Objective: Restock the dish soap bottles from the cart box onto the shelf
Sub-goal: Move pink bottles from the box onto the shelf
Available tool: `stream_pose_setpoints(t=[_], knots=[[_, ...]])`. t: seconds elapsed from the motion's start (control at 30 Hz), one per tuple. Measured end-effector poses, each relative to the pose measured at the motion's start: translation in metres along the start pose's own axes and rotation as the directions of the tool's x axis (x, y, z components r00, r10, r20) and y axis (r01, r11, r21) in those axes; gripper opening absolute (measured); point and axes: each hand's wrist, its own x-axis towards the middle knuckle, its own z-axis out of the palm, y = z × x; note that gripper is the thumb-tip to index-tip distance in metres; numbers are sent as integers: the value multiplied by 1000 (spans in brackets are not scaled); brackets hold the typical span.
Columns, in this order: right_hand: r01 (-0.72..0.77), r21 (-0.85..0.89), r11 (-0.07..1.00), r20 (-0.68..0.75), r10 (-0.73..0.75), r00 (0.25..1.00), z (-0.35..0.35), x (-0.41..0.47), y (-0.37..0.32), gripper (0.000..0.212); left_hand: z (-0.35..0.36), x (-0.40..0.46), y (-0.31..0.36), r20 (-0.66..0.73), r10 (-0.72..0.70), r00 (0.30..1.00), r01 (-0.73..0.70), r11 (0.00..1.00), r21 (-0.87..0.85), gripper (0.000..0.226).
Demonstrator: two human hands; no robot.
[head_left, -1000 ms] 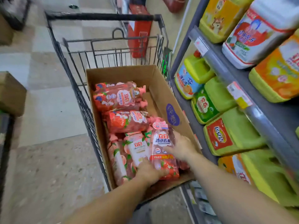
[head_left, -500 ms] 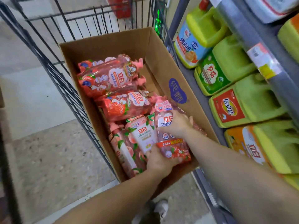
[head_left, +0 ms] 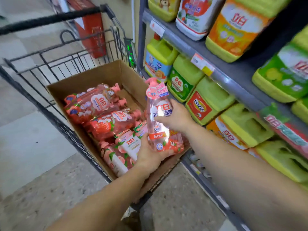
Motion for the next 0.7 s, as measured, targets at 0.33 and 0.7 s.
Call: stream_pose_setpoints(t=[0.33, 0.7], knots=[[-1, 288, 958, -343, 104, 933, -191, -196, 86, 75, 160, -116, 43, 485, 263, 834, -314, 949, 26, 70], [-132, 187, 973, -766, 229, 601, -394, -601, 208, 73, 446, -390, 27, 906, 276, 321, -497, 863, -87, 92]])
